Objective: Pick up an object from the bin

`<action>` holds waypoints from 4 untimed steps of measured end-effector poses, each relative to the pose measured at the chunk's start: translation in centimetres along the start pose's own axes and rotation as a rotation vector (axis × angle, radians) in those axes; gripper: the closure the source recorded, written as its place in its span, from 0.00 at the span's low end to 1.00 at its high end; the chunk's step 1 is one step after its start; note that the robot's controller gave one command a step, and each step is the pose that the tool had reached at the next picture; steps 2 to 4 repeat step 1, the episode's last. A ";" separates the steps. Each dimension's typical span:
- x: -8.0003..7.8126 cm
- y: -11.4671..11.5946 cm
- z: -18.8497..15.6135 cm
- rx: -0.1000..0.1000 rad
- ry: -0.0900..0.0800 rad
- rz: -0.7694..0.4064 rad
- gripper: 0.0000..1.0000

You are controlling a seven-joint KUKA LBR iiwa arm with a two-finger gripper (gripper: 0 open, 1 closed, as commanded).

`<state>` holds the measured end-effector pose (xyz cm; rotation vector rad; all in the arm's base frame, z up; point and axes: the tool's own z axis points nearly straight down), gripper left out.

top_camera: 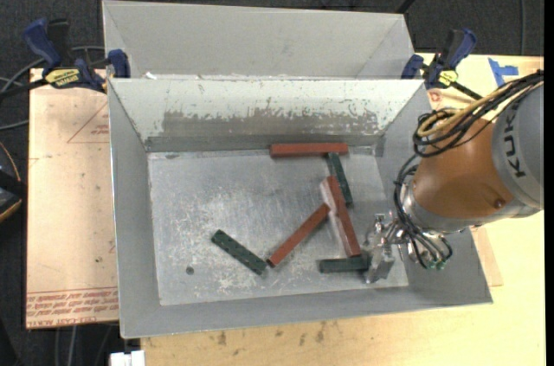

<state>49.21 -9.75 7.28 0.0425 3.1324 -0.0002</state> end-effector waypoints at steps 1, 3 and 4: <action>-2.4 -1.1 -16.1 0.001 0.002 -0.006 1.00; -2.4 -1.1 -16.1 0.001 0.002 -0.006 1.00; -2.4 -1.1 -16.1 0.001 0.002 -0.006 1.00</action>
Offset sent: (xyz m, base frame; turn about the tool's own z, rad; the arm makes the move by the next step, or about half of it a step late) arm 0.0000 0.0000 0.0000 0.0000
